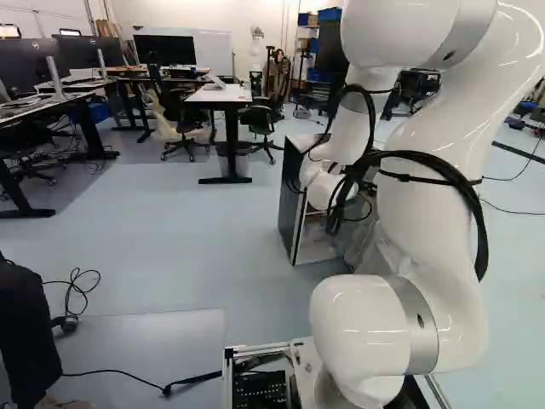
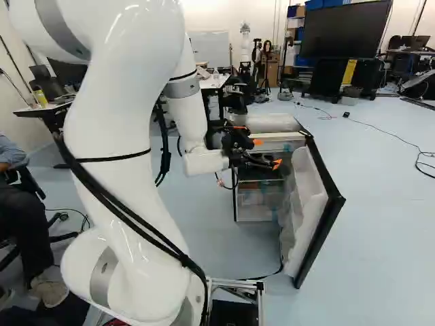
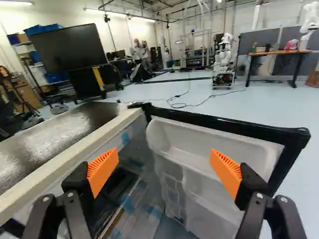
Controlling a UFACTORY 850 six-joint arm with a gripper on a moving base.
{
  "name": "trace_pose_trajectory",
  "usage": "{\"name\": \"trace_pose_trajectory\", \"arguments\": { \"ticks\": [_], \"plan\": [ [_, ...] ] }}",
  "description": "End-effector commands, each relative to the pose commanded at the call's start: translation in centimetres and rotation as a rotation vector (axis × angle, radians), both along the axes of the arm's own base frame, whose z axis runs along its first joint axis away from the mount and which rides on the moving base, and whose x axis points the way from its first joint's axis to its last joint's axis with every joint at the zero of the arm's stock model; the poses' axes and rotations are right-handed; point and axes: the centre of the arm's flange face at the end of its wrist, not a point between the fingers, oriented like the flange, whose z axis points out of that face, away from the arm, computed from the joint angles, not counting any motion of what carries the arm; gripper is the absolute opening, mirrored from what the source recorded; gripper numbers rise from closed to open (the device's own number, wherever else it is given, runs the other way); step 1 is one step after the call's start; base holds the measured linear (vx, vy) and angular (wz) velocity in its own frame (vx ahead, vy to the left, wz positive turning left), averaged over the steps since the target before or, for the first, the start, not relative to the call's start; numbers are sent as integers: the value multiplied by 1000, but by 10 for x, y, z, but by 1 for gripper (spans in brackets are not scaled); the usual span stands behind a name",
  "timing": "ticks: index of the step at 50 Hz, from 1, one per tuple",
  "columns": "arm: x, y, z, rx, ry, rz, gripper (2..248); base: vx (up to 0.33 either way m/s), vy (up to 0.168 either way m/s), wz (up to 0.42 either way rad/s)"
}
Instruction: Open the fridge door
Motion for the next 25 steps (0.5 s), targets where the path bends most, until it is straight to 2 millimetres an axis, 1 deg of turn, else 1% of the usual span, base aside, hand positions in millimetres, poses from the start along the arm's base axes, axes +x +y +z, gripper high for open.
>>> {"name": "trace_pose_trajectory", "arguments": {
  "ticks": [12, 25],
  "plan": [
    [-12, 19, 12, 16, 17, 153, 247, 0, 0, 0],
    [-31, 42, 23, 24, 45, 333, 247, 0, 0, 0]
  ]
}}
